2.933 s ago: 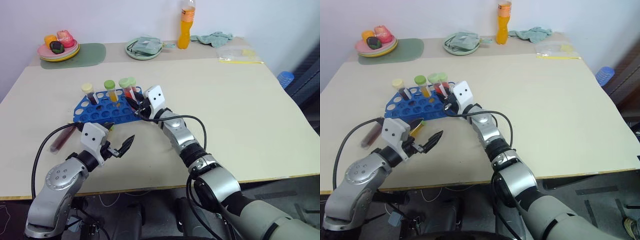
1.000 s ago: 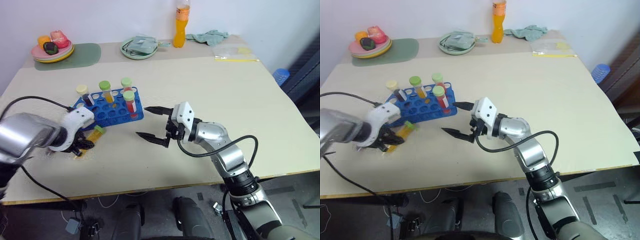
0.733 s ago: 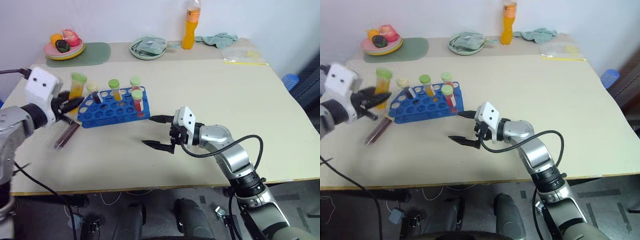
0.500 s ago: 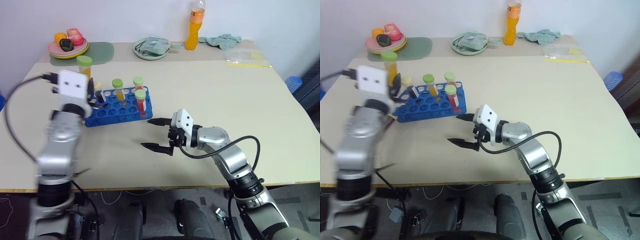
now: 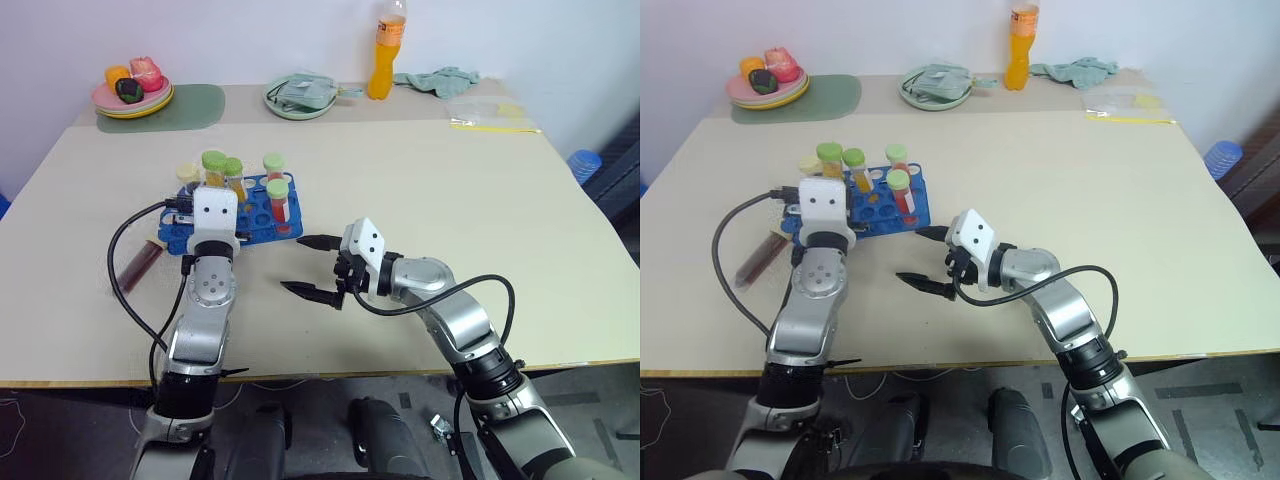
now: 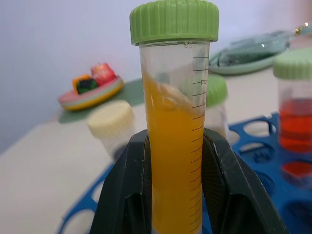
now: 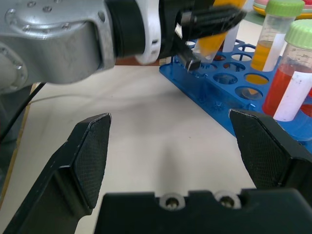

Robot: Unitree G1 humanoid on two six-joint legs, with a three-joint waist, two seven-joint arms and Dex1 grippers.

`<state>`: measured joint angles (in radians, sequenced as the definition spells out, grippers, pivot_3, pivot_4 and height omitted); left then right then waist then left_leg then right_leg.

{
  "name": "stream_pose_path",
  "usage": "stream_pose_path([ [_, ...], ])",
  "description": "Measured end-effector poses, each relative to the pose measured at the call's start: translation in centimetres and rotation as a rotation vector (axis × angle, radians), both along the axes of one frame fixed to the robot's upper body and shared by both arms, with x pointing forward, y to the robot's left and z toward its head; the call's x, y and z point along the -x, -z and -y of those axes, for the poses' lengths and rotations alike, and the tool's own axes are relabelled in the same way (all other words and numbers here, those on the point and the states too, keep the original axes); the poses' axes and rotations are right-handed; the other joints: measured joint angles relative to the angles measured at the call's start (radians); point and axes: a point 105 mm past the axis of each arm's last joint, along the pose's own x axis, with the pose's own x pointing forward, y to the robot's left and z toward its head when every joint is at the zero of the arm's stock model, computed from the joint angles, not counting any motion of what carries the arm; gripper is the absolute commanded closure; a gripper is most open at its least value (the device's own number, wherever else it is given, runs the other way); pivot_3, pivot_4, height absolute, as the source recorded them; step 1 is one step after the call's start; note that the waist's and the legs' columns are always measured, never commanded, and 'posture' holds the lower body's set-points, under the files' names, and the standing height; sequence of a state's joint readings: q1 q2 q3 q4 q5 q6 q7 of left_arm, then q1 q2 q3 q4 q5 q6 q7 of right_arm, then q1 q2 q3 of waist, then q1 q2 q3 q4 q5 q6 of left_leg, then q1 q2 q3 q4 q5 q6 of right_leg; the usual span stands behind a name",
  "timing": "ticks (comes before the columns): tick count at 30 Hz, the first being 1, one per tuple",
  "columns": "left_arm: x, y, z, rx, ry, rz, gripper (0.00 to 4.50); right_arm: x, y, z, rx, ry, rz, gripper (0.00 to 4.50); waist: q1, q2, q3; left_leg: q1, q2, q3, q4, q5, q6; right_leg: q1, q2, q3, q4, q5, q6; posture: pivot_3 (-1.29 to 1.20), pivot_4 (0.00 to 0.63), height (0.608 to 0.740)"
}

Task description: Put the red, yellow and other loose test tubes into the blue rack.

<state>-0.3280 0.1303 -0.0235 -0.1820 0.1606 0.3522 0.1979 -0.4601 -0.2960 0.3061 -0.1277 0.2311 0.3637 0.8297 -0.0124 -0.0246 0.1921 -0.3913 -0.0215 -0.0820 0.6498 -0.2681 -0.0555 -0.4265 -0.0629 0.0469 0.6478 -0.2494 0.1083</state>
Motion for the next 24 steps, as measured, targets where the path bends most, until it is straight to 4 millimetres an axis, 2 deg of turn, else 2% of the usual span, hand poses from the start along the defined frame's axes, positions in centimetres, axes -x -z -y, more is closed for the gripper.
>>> stream_pose_path([
  [10, -0.6, 0.3, 1.8, 0.072, 0.095, 0.013, 3.72, -0.1, -0.1, -0.1, -0.011, 0.014, 0.003, 0.20, 0.000, 0.000, 0.000, 0.000, 0.000, 0.000, 0.000, 0.000, 0.000, 0.000, 0.000, 0.000, 0.000, 0.000, 0.000, 0.00, 0.150, 0.740],
  [24, -1.0, 0.7, 2.0, 0.109, 0.108, 0.048, 3.72, -0.1, -0.2, -0.2, -0.017, 0.017, 0.003, 0.20, 0.000, 0.000, 0.000, 0.000, 0.000, 0.000, 0.000, 0.000, 0.000, 0.000, 0.000, 0.000, 0.000, 0.000, 0.000, 0.00, 0.150, 0.740],
])
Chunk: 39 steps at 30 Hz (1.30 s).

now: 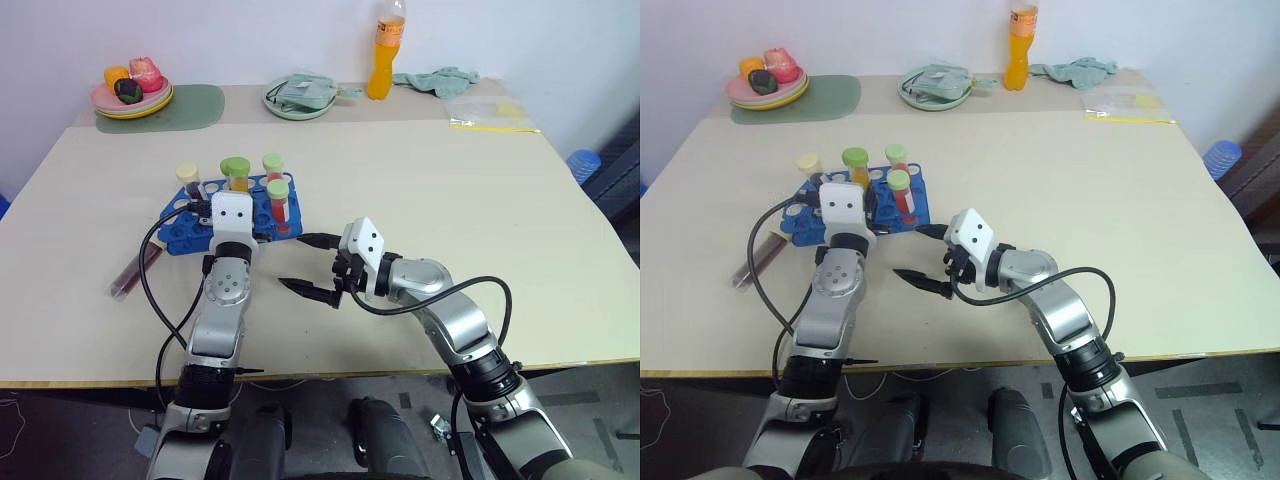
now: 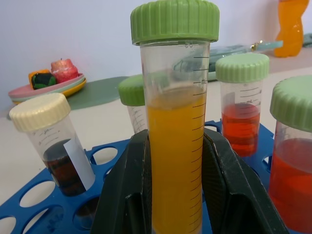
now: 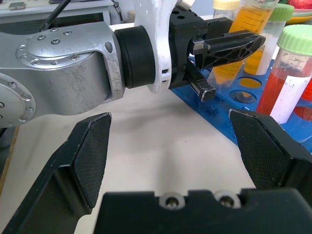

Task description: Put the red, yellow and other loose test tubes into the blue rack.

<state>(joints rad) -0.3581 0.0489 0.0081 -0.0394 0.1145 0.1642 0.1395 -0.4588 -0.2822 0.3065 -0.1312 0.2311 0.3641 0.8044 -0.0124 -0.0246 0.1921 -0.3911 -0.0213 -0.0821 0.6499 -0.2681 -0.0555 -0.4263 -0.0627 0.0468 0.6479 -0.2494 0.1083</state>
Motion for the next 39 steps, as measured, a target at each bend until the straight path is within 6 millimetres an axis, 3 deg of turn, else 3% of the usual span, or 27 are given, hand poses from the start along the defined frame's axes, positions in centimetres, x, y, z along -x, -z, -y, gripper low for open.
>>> stream_pose_path([
  [4, -0.1, 0.4, -0.1, 0.021, 0.001, 0.002, 3.72, 0.0, 0.0, 0.0, -0.001, -0.001, 0.000, 0.20, 0.000, 0.000, 0.000, 0.000, 0.000, 0.000, 0.000, 0.000, 0.000, 0.000, 0.000, 0.000, 0.000, 0.000, 0.000, 0.00, 0.150, 0.740],
  [11, 0.3, 1.5, -0.2, 0.024, 0.017, -0.012, 0.24, 0.1, 0.0, -0.2, -0.006, -0.005, -0.001, 0.20, 0.000, 0.000, 0.000, 0.000, 0.000, 0.000, 0.000, 0.000, 0.000, 0.000, 0.000, 0.000, 0.000, 0.000, 0.000, 0.00, 0.150, 0.740],
  [12, 0.6, 1.4, -0.4, 0.022, 0.024, -0.010, 0.07, 0.1, -0.1, -0.2, -0.007, -0.006, 0.000, 0.20, -0.002, 0.000, 0.000, 0.000, 0.000, 0.000, 0.000, 0.000, 0.000, 0.000, 0.000, 0.000, 0.000, 0.000, 0.000, 0.00, 0.150, 0.740],
  [16, 1.9, -0.4, -1.5, 0.017, 0.045, 0.042, 0.07, 0.1, -0.1, -0.3, -0.008, -0.006, 0.001, 0.20, -0.005, 0.000, 0.000, 0.000, 0.001, 0.000, 0.000, 0.000, 0.000, 0.000, 0.000, 0.000, 0.000, 0.000, 0.000, 0.00, 0.150, 0.740],
  [20, 4.2, -5.5, -6.2, -0.048, 0.030, 0.128, 0.07, 0.1, -0.2, -0.4, -0.012, -0.009, 0.001, 0.20, -0.007, 0.000, 0.000, 0.000, 0.001, -0.001, 0.000, 0.000, 0.000, 0.000, 0.001, 0.000, 0.001, 0.000, 0.000, 0.00, 0.150, 0.740],
  [22, 5.1, -8.0, -7.5, -0.075, 0.034, 0.164, 0.07, 0.1, -0.2, -0.4, -0.012, -0.012, 0.000, 0.20, -0.004, 0.000, 0.000, 0.000, 0.001, -0.001, 0.000, 0.000, 0.000, 0.001, 0.000, 0.000, 0.000, 0.000, 0.000, 0.00, 0.150, 0.740],
  [26, 5.6, -10.1, -10.0, -0.123, 0.067, 0.065, 0.07, 0.3, -0.3, -0.6, -0.020, -0.026, -0.004, 0.20, -0.007, 0.000, 0.000, 0.001, 0.000, -0.001, 0.000, 0.000, 0.000, 0.001, 0.001, -0.001, 0.000, 0.000, 0.000, 0.00, 0.150, 0.740],
  [29, 5.9, -9.9, -13.5, -0.173, 0.036, -0.140, 0.07, 0.3, -0.3, -0.6, -0.017, -0.032, -0.003, 0.20, -0.019, 0.000, 0.000, 0.001, 0.001, -0.001, -0.001, 0.000, 0.000, 0.001, 0.002, -0.001, 0.000, -0.001, 0.000, 0.00, 0.150, 0.740],
  [31, 6.7, -8.1, -15.9, -0.267, 0.049, -0.402, 0.07, 0.4, -0.4, -0.7, -0.018, -0.040, 0.000, 0.20, -0.035, 0.000, 0.001, 0.002, 0.002, -0.001, -0.002, 0.000, 0.000, 0.000, 0.003, 0.000, 0.001, -0.001, -0.001, 0.00, 0.150, 0.740],
  [34, 7.9, -5.6, -19.3, -0.260, 0.041, -0.711, 0.07, 0.4, -0.4, -0.7, -0.016, -0.046, -0.003, 0.20, -0.039, 0.002, 0.002, 0.002, 0.002, -0.001, -0.003, 0.000, 0.000, 0.000, 0.004, -0.001, 0.002, -0.002, -0.002, 0.00, 0.150, 0.740],
  [39, 8.0, -2.1, -20.6, -0.264, 0.133, -1.035, 0.07, 0.3, -0.5, -1.1, -0.014, -0.068, 0.000, 0.20, -0.026, 0.002, 0.002, 0.002, 0.002, -0.001, -0.003, 0.000, 0.000, 0.001, 0.002, -0.002, 0.001, -0.002, -0.002, 0.00, 0.150, 0.740],
])
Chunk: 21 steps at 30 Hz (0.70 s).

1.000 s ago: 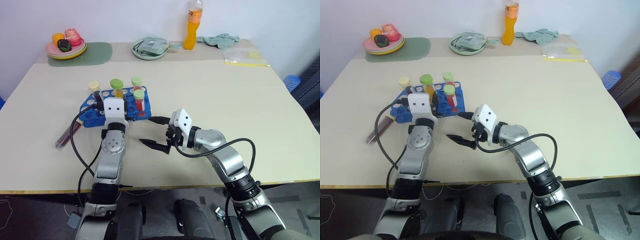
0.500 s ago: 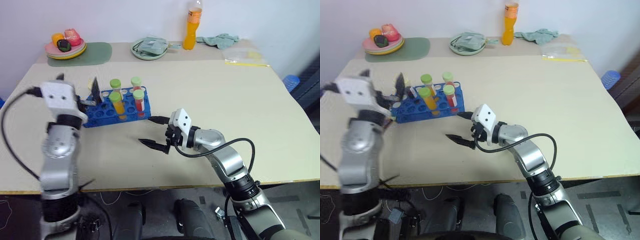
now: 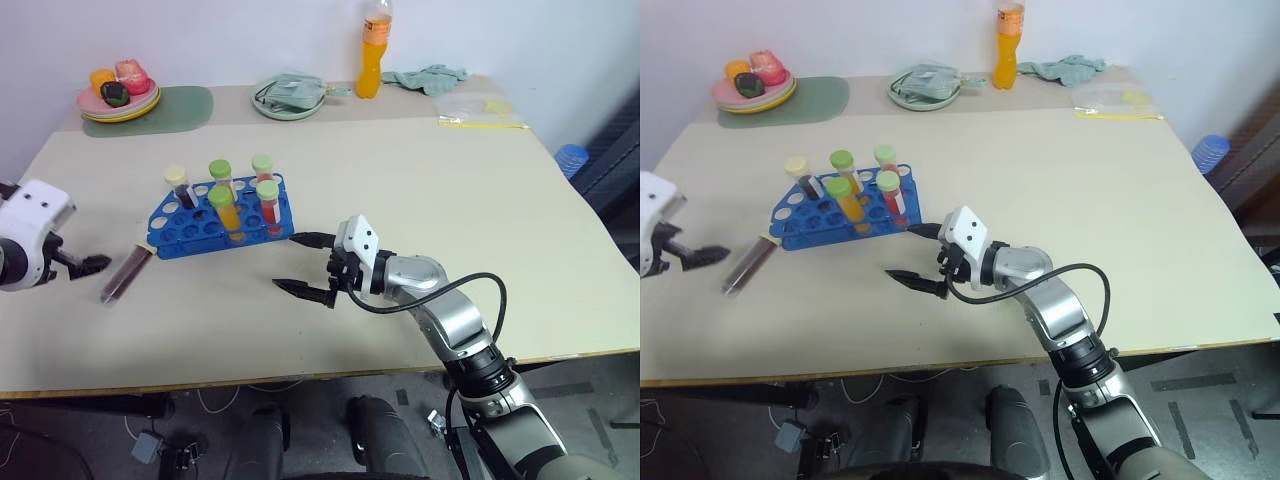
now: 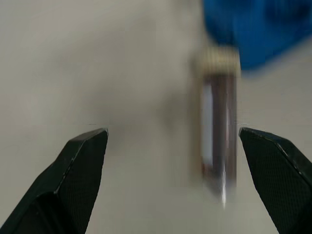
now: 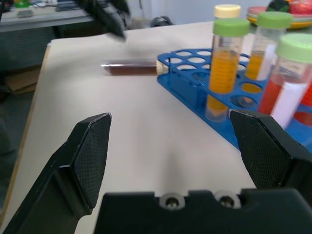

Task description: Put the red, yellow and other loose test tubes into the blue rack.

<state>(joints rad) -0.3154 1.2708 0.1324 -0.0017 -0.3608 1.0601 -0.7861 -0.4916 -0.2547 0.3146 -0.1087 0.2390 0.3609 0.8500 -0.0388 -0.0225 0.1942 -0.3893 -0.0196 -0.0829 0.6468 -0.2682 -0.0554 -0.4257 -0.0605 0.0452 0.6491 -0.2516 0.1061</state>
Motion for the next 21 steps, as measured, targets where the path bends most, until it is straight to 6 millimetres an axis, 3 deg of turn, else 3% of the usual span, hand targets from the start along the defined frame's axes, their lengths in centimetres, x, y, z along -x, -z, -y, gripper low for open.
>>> stream_pose_path([
  [6, -2.3, 2.2, 0.1, 0.030, 0.030, -0.166, 0.07, -0.2, 0.0, -0.2, 0.007, -0.003, 0.007, 0.20, -0.005, -0.001, 0.000, -0.001, 0.000, 0.000, 0.000, 0.000, 0.000, -0.001, 0.000, 0.000, 0.000, 0.000, 0.000, 0.00, 0.150, 0.740],
  [11, -4.1, 4.6, 1.9, 0.085, 0.072, -0.268, 0.07, -0.3, 0.1, 0.0, 0.004, 0.021, 0.008, 0.20, -0.007, -0.001, -0.001, -0.002, 0.000, 0.000, 0.001, 0.000, 0.000, -0.001, 0.001, 0.000, 0.001, 0.000, 0.000, 0.00, 0.150, 0.740],
  [14, -4.4, 4.6, 1.6, 0.061, 0.078, -0.288, 1.32, -0.5, 0.2, 0.1, 0.006, 0.038, 0.010, 0.20, -0.009, -0.001, -0.001, -0.001, 0.000, 0.000, 0.001, 0.000, 0.000, -0.002, 0.001, 0.001, 0.001, 0.000, 0.000, 0.00, 0.150, 0.740],
  [18, -4.4, 4.7, 1.1, 0.039, 0.103, -0.299, 3.40, -0.6, 0.2, 0.2, 0.006, 0.056, 0.014, 0.20, -0.010, -0.001, -0.001, -0.001, 0.000, 0.000, 0.001, 0.000, 0.000, -0.002, 0.001, 0.001, 0.002, 0.000, 0.000, 0.00, 0.150, 0.740],
  [19, -4.2, 4.6, 0.7, 0.025, 0.102, -0.301, 3.67, -0.6, 0.2, 0.2, 0.005, 0.057, 0.016, 0.20, -0.011, -0.001, -0.001, -0.001, 0.001, 0.000, 0.001, 0.000, 0.000, -0.002, 0.001, 0.001, 0.002, 0.000, 0.000, 0.00, 0.150, 0.740],
  [21, -3.4, 4.6, -0.8, -0.010, 0.086, -0.311, 3.67, -0.6, 0.1, 0.2, 0.005, 0.058, 0.019, 0.20, -0.019, -0.001, -0.001, -0.001, 0.001, 0.000, 0.001, 0.000, 0.000, -0.002, 0.001, 0.001, 0.001, 0.000, 0.000, 0.00, 0.150, 0.740],
])
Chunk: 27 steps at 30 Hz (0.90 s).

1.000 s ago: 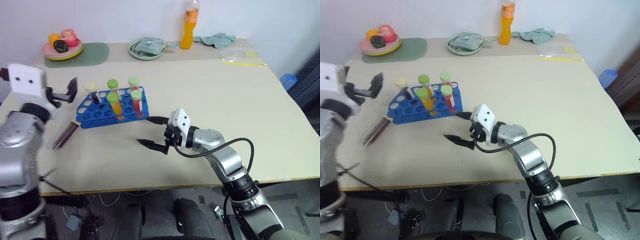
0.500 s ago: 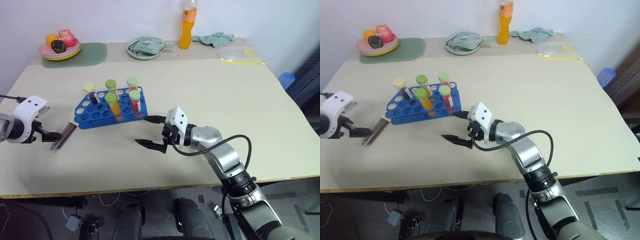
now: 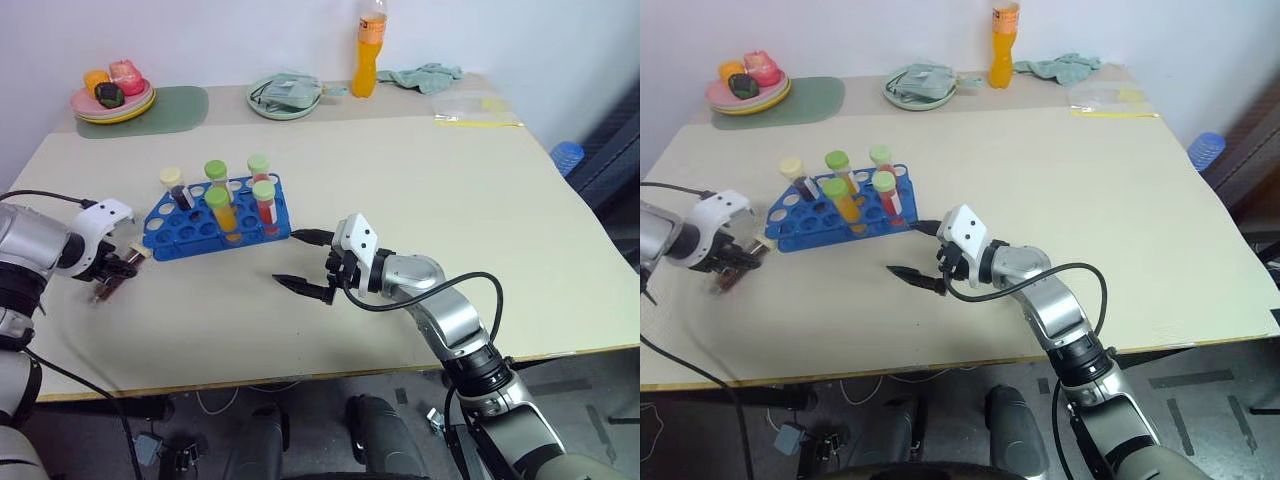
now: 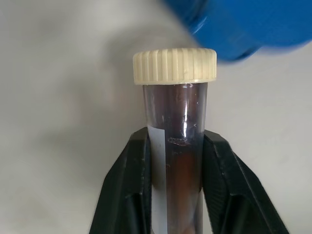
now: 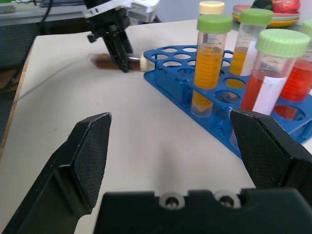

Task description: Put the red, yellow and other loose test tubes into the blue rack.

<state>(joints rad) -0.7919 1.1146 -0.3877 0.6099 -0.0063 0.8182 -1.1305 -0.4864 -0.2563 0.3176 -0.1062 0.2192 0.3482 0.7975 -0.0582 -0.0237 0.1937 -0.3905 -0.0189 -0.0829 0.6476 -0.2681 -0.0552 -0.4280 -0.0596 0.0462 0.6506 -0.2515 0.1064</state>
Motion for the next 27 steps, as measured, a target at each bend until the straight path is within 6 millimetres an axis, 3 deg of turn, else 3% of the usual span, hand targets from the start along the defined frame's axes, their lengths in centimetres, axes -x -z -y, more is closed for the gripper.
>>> stream_pose_path([
  [4, 1.3, -0.9, -3.3, -0.048, -0.082, 0.052, 3.67, -0.1, 0.1, 0.4, 0.005, 0.008, 0.000, 0.20, -0.006, -0.001, 0.000, -0.001, 0.000, -0.001, 0.000, 0.000, 0.000, -0.001, 0.000, 0.000, 0.000, 0.000, 0.000, 0.00, 0.150, 0.740],
  [6, 0.3, -3.5, -4.6, -0.017, -0.144, 0.268, 3.67, -0.1, 0.1, 0.5, 0.007, 0.008, 0.000, 0.20, -0.001, -0.003, 0.000, -0.001, 0.000, -0.002, 0.001, 0.000, 0.000, -0.001, -0.001, -0.001, 0.000, 0.000, 0.000, 0.00, 0.150, 0.740],
  [8, -0.9, -7.8, -5.5, -0.007, -0.205, 0.604, 3.67, 0.1, 0.2, 0.5, 0.011, 0.000, 0.000, 0.20, 0.009, -0.003, 0.000, -0.001, 0.000, -0.002, 0.001, 0.000, 0.000, -0.001, -0.004, -0.001, -0.001, 0.000, 0.000, 0.00, 0.150, 0.740],
  [10, -1.3, -11.3, -5.0, 0.023, -0.244, 0.880, 3.67, 0.1, 0.2, 0.5, 0.013, -0.006, -0.001, 0.20, 0.019, -0.003, 0.000, -0.002, 0.000, -0.002, 0.001, 0.000, 0.000, 0.000, -0.006, -0.001, -0.001, 0.000, 0.001, 0.00, 0.150, 0.740],
  [11, -1.1, -12.3, -4.1, 0.054, -0.247, 0.998, 3.67, 0.2, 0.2, 0.5, 0.013, -0.011, -0.001, 0.20, 0.021, -0.002, 0.000, -0.001, 0.000, -0.002, 0.001, 0.000, 0.000, 0.000, -0.007, -0.001, -0.001, 0.001, 0.001, 0.00, 0.150, 0.740],
  [13, -0.7, -12.6, -0.6, 0.164, -0.223, 1.168, 3.67, 0.2, 0.2, 0.5, 0.014, -0.019, -0.002, 0.20, 0.030, -0.001, -0.001, -0.001, -0.001, -0.001, 0.002, -0.001, 0.001, 0.000, -0.010, 0.000, -0.001, 0.001, 0.002, 0.00, 0.150, 0.740],
  [17, 0.6, -9.3, 6.7, 0.247, -0.239, 1.295, 3.67, 0.4, 0.2, 0.2, 0.012, -0.042, -0.005, 0.20, 0.041, -0.004, -0.002, -0.002, -0.002, -0.001, 0.004, -0.001, 0.001, 0.001, -0.007, 0.001, -0.002, 0.002, 0.003, 0.00, 0.150, 0.740],
  [21, 1.6, -7.6, 12.8, 0.206, -0.286, 1.413, 3.67, 0.4, 0.2, 0.1, 0.015, -0.053, -0.010, 0.20, 0.046, -0.004, -0.002, -0.001, -0.003, 0.001, 0.003, -0.001, 0.000, 0.001, -0.005, 0.001, -0.002, 0.002, 0.002, 0.00, 0.150, 0.740],
  [23, 1.6, -6.5, 14.4, 0.184, -0.318, 1.419, 3.67, 0.4, 0.1, -0.1, 0.011, -0.058, -0.009, 0.20, 0.044, -0.004, -0.002, 0.000, -0.002, 0.001, 0.003, -0.001, 0.000, 0.002, -0.004, 0.001, -0.002, 0.003, 0.002, 0.00, 0.150, 0.740],
  [27, 1.4, -5.9, 15.3, 0.121, -0.376, 1.462, 3.67, 0.4, 0.1, -0.1, 0.011, -0.056, -0.009, 0.20, 0.041, -0.003, -0.002, 0.000, -0.002, 0.002, 0.003, -0.001, 0.000, 0.001, -0.003, 0.001, -0.002, 0.003, 0.002, 0.00, 0.150, 0.740],
])
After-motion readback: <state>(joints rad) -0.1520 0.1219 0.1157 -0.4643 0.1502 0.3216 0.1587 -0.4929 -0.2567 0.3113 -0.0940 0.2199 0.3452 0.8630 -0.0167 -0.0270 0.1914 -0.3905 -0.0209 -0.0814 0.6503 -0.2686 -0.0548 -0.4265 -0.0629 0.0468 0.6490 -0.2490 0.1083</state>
